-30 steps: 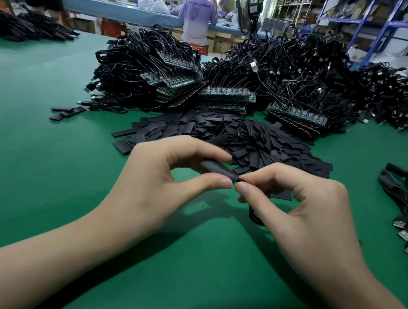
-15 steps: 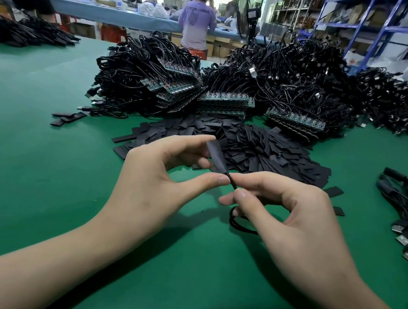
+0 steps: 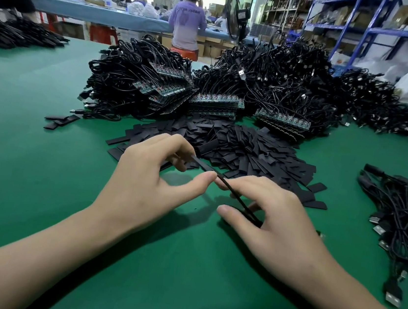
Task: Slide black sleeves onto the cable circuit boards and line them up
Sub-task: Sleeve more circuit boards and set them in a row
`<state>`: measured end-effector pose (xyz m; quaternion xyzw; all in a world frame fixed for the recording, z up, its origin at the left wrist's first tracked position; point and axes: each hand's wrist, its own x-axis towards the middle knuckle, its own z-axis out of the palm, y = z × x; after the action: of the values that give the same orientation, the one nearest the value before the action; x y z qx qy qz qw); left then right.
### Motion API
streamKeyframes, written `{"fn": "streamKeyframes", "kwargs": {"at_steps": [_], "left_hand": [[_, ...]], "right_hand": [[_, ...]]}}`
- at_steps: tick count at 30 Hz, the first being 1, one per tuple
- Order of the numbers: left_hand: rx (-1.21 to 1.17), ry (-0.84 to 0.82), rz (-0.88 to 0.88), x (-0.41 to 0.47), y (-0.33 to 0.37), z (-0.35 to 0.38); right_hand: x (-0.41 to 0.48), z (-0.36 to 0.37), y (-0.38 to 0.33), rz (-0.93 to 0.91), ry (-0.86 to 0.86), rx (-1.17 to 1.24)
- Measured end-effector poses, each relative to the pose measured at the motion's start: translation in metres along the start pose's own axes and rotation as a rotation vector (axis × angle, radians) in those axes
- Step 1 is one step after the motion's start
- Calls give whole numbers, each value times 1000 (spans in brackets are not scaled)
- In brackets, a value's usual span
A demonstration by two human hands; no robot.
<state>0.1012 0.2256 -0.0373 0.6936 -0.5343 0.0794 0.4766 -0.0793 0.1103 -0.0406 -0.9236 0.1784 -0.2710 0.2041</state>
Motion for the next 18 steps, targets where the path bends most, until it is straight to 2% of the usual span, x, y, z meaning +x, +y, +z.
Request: {"fn": "streamKeyframes", "kwargs": {"at_steps": [8,11,13,16,18], "left_hand": [[-153,-67,-96,-1,3,-1],[-143,-70,-76,-1,3,-1],[-124,-74,-58,-1,2,0],[-106,-96,-57,-3,0,1],[-99,-115,-67,-5,0,2]], "right_hand": [[4,-15,3,-1,-69,-2],[1,-18,-2,-24,-108,-99],[-3,-19,-6,-39,-136,-76],[-8,-22,-3,-3,-63,2],[-5,-28,6,106,49,59]]}}
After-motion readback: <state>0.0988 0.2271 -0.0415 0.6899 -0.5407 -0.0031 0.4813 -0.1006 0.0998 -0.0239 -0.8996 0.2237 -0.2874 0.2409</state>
